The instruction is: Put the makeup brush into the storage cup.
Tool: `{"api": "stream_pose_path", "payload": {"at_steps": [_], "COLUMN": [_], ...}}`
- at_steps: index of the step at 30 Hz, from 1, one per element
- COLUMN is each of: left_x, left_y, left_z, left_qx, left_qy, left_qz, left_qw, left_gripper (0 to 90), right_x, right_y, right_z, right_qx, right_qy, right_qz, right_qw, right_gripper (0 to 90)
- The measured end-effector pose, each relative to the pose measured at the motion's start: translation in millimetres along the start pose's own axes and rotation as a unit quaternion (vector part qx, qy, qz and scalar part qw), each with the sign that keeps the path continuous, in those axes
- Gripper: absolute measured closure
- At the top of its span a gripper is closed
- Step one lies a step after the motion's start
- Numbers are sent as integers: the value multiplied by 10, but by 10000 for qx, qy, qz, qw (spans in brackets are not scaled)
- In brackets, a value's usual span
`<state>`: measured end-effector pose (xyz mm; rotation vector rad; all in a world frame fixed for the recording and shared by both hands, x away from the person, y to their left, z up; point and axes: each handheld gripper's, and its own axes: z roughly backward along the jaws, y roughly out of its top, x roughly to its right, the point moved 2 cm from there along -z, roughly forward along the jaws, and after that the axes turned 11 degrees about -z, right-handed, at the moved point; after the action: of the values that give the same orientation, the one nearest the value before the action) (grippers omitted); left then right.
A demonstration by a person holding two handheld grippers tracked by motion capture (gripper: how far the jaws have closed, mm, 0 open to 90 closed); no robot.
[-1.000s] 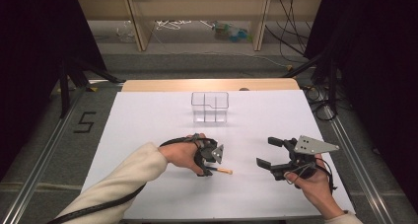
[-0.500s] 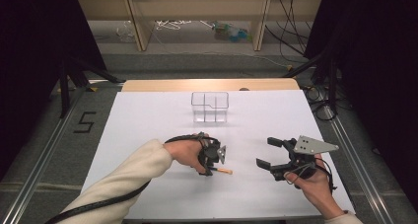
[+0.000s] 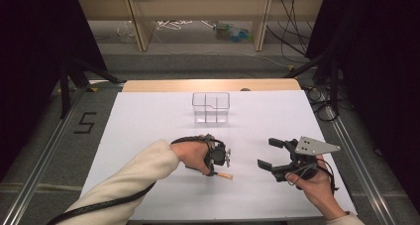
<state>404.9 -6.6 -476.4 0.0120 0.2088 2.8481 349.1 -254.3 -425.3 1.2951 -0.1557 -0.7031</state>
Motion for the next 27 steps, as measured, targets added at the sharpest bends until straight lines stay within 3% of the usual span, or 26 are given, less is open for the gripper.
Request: {"api": "stream_pose_path", "payload": {"at_steps": [3,9,18,22,23,24,27], "left_x": [5,17,34,34,30,33,29], "left_y": [-3,12,14,-1,-8,-17,-36], "left_z": [-1,-3,7,41,53,62,81], "left_qx": [21,-34,-69,49,59,73,76], "left_qy": [-11,30,103,142,183,198,252], "left_qz": [112,200,227,285,276,302,295], "left_qw": [9999,9998,9997,9995,9994,9993,9992], "left_gripper": [826,829,832,833,833,833,834], "right_x": [14,16,19,20,21,22,22], "right_y": [7,7,7,5,5,5,4], "right_z": [-3,-4,-7,-13,-13,16,2], "right_qx": [57,50,83,123,118,-55,12], "right_qy": [-37,-24,-36,-43,-47,-167,-101], "right_qz": [124,117,117,95,97,117,116], "right_qw": [9999,9999,9999,9999,9999,9998,9999], "right_gripper": [159,159,159,159,159,159,159]}}
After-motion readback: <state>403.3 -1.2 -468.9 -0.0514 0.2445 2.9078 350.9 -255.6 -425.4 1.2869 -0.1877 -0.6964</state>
